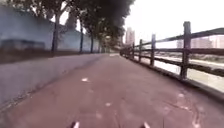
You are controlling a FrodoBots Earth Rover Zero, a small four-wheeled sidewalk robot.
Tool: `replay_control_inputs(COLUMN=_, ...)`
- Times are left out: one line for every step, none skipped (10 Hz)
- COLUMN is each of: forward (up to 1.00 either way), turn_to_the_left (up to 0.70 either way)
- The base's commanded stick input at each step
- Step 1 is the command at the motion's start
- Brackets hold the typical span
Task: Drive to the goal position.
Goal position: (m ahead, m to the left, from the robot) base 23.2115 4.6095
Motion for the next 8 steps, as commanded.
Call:
replay_control_inputs(forward=0.70, turn_to_the_left=0.00)
replay_control_inputs(forward=0.70, turn_to_the_left=0.00)
replay_control_inputs(forward=0.70, turn_to_the_left=0.00)
replay_control_inputs(forward=0.70, turn_to_the_left=0.00)
replay_control_inputs(forward=0.70, turn_to_the_left=-0.03)
replay_control_inputs(forward=0.70, turn_to_the_left=-0.34)
replay_control_inputs(forward=0.70, turn_to_the_left=-0.23)
replay_control_inputs(forward=0.70, turn_to_the_left=0.00)
